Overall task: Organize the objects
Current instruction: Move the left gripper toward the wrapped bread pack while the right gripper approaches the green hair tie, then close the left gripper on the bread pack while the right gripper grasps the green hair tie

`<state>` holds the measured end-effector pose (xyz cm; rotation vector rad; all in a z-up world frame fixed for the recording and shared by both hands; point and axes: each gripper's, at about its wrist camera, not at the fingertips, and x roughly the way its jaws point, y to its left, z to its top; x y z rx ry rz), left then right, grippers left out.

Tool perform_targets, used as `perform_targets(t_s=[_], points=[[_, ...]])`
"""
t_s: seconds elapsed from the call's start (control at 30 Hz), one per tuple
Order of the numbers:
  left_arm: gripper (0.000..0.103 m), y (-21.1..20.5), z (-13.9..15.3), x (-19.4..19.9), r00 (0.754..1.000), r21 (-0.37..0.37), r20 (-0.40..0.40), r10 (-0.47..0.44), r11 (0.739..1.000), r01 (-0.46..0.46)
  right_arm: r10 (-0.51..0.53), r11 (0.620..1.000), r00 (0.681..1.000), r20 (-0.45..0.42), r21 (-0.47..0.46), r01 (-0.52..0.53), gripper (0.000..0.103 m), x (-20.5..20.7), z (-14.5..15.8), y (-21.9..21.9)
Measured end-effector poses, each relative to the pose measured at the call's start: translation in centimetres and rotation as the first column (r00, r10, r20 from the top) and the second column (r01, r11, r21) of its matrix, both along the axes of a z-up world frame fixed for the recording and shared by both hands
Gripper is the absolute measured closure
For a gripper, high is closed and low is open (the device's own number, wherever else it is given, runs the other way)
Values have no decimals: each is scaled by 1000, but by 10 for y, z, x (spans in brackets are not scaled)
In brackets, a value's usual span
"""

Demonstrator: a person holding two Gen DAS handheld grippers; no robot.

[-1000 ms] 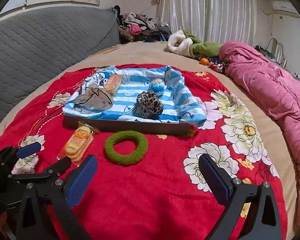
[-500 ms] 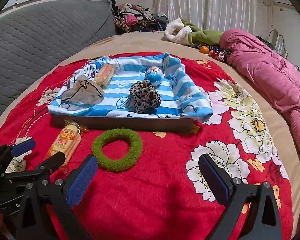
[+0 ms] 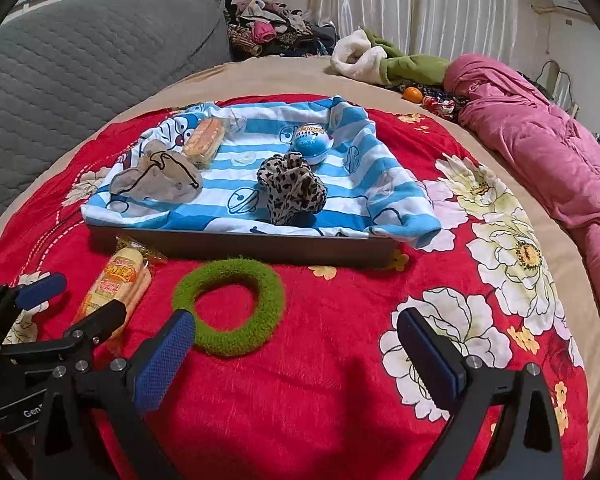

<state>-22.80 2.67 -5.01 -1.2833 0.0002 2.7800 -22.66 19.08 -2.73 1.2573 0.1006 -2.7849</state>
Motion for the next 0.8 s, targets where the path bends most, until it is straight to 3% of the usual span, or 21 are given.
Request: perform_targets(t_s=[0.53, 0.8], points=[[18, 3, -13, -20, 1000, 13, 25, -18, 1000, 18, -19, 999, 998, 64, 35, 16, 3, -28, -23, 0], [38, 7, -20, -27, 998, 28, 53, -42, 999, 41, -14, 999, 995, 95, 34, 11, 17, -38, -33, 0]])
